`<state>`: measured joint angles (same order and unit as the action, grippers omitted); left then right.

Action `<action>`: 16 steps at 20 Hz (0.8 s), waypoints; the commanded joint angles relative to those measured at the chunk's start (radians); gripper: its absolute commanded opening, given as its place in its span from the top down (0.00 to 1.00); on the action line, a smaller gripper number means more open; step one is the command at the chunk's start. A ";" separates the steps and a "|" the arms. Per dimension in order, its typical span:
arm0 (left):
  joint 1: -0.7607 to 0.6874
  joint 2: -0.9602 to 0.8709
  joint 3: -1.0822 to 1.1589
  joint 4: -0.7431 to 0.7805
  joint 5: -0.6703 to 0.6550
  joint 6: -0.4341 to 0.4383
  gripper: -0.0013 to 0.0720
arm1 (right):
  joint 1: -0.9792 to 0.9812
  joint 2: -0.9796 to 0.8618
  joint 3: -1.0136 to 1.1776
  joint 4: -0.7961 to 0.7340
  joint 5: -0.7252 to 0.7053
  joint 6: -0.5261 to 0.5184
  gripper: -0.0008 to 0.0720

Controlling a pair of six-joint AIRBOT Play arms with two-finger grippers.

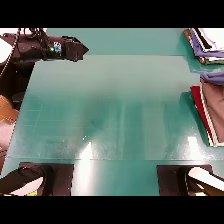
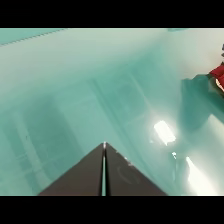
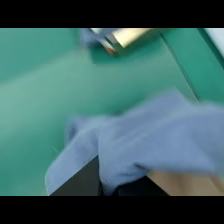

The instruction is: Fold the shirts.

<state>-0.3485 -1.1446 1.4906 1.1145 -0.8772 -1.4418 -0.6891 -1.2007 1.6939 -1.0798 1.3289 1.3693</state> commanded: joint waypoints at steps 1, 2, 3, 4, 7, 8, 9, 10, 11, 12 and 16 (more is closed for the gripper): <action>-0.001 0.000 0.000 0.001 -0.006 0.002 0.94 | -0.064 0.091 -0.166 -0.089 0.063 0.010 0.97; -0.001 0.000 0.000 0.001 -0.006 0.002 0.94 | -0.085 0.125 -0.239 -0.107 0.066 0.010 0.97; -0.001 0.000 0.000 0.001 -0.007 0.002 0.94 | -0.112 0.164 -0.320 -0.129 0.067 0.011 0.96; -0.001 0.000 0.000 0.001 -0.011 0.003 0.94 | -0.142 0.200 -0.398 -0.156 0.069 0.012 0.95; -0.001 0.000 0.000 0.001 -0.022 0.008 0.94 | -0.237 0.278 -0.582 -0.242 0.068 0.044 0.22; -0.001 0.000 0.000 0.001 -0.024 0.010 0.94 | -0.270 0.290 -0.622 -0.256 0.067 0.046 0.13; -0.001 0.000 0.000 0.002 -0.027 0.010 0.94 | -0.298 0.298 -0.644 -0.247 0.068 0.048 0.13; -0.001 0.000 0.000 0.002 -0.030 0.010 0.94 | -0.314 0.303 -0.648 -0.217 0.062 0.053 0.13; -0.001 0.000 0.000 0.003 -0.032 0.010 0.94 | -0.315 0.302 -0.633 -0.169 0.056 0.053 0.13; -0.001 0.000 0.000 0.003 -0.034 0.010 0.94 | -0.301 0.300 -0.608 -0.115 0.050 0.053 0.13; -0.001 0.000 0.000 0.004 -0.031 0.010 0.94 | -0.077 0.299 -0.502 0.047 0.002 0.053 0.13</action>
<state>-0.3489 -1.1446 1.4906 1.1168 -0.9081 -1.4322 -0.8833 -0.9062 1.1465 -1.1442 1.3624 1.4197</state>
